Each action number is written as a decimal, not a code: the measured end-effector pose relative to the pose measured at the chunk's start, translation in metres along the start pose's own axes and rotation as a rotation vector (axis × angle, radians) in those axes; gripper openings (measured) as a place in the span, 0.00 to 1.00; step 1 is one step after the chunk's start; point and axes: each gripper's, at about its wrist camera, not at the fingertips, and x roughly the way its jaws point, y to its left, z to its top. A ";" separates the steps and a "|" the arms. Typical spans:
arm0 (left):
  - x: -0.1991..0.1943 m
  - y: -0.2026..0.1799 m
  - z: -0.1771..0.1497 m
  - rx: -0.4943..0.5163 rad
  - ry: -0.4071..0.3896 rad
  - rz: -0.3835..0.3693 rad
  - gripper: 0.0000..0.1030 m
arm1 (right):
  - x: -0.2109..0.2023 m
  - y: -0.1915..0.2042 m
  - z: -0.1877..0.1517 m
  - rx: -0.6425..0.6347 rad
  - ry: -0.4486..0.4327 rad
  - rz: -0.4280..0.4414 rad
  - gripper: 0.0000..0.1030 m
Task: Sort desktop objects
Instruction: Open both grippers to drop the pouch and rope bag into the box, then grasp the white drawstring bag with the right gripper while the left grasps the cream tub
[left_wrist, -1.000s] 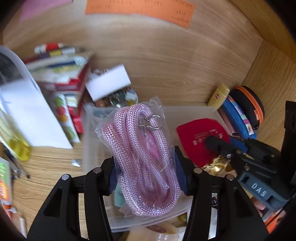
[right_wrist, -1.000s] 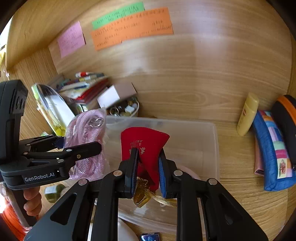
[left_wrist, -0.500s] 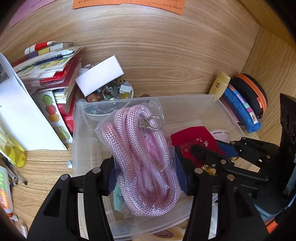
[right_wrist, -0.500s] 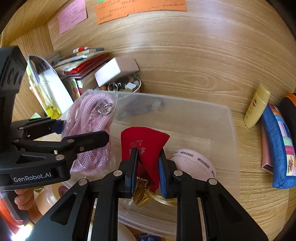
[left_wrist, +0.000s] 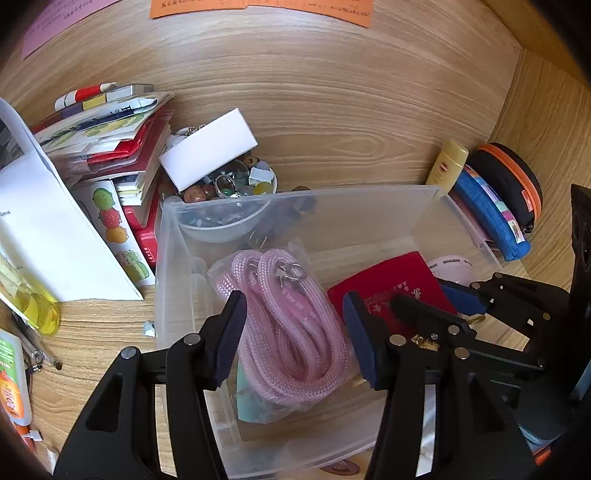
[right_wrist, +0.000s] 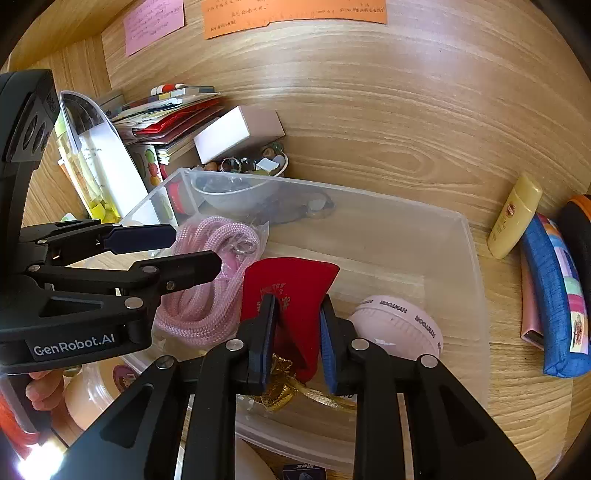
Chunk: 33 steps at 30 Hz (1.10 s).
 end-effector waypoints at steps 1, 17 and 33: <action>0.000 0.000 0.000 0.001 0.002 0.000 0.52 | 0.000 0.000 0.000 -0.001 -0.003 -0.004 0.22; -0.051 0.004 -0.001 -0.026 -0.095 0.007 0.73 | -0.049 0.014 0.007 -0.020 -0.119 -0.026 0.62; -0.102 0.017 -0.031 -0.017 -0.133 0.032 0.87 | -0.110 0.003 -0.020 0.037 -0.187 -0.077 0.81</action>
